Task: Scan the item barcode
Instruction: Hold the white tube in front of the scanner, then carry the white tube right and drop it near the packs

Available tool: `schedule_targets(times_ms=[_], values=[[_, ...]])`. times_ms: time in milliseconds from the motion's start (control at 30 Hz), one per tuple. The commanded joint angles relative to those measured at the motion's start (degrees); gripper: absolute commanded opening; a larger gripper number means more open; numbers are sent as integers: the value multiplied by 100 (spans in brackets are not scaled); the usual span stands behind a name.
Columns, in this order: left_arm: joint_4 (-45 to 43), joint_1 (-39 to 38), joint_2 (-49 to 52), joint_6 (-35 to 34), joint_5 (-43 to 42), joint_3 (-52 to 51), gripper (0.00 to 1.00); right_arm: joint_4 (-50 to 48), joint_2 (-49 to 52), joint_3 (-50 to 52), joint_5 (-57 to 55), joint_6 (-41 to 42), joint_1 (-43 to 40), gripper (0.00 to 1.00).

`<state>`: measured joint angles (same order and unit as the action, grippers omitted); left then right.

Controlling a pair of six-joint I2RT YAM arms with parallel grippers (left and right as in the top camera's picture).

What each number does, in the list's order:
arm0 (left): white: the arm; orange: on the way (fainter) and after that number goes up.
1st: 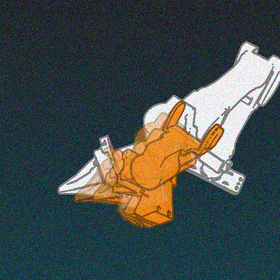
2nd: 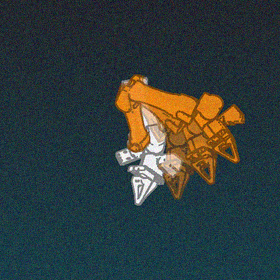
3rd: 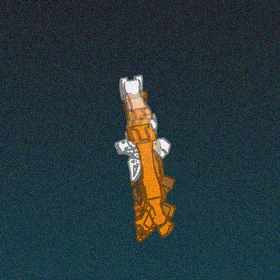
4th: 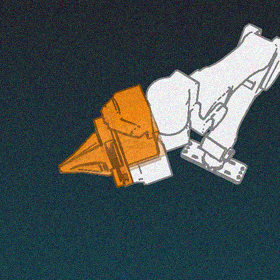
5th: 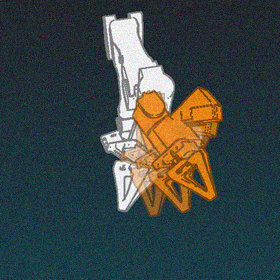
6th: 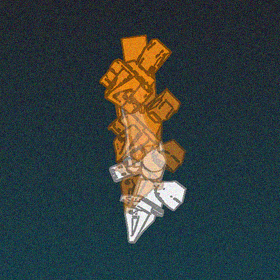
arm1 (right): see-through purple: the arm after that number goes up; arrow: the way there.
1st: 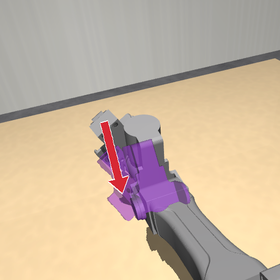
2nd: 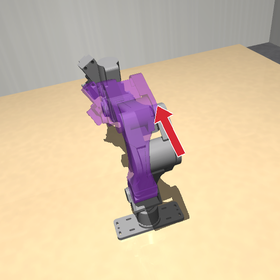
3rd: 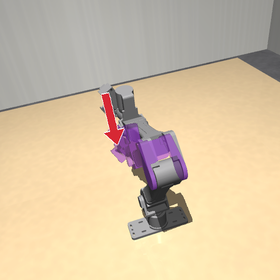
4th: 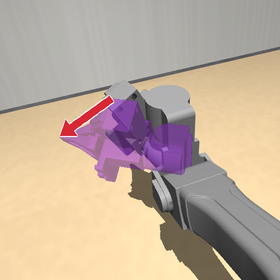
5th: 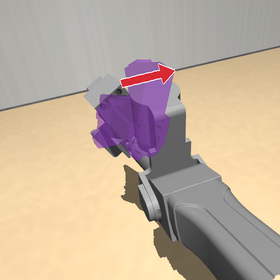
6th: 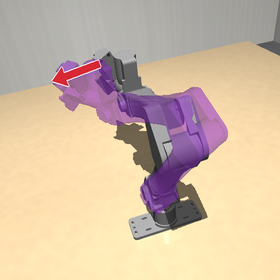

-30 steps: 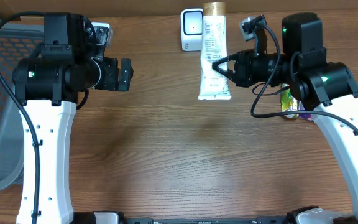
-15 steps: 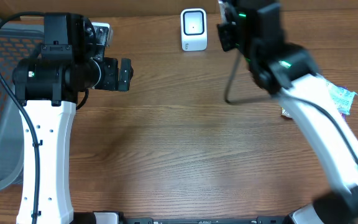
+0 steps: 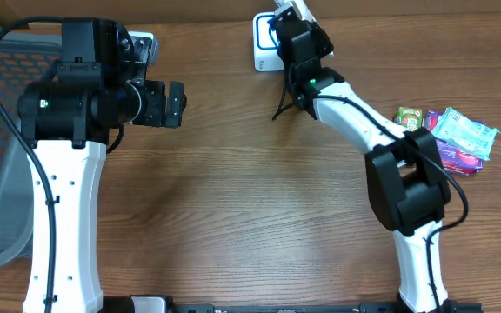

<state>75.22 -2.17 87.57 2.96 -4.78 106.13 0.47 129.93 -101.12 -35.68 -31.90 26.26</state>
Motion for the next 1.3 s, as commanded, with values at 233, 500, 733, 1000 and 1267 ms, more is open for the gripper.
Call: schedule_targets(times_ms=[233,500,733,1000,1267], values=[[-7,-9,17,-37,-61,48,100,-503,341,-146,-282,-1851,50,4],[-7,-11,17,-37,-63,48,99,-509,341,-144,-343,-2065,170,4],[-7,-11,17,-37,-61,48,100,-306,-26,-146,-651,-1091,529,4],[-7,-11,17,-37,-61,48,100,2380,-1790,-146,-568,2605,809,4],[-7,-11,17,-37,-63,48,99,5873,-3265,-146,-234,7075,304,4]])
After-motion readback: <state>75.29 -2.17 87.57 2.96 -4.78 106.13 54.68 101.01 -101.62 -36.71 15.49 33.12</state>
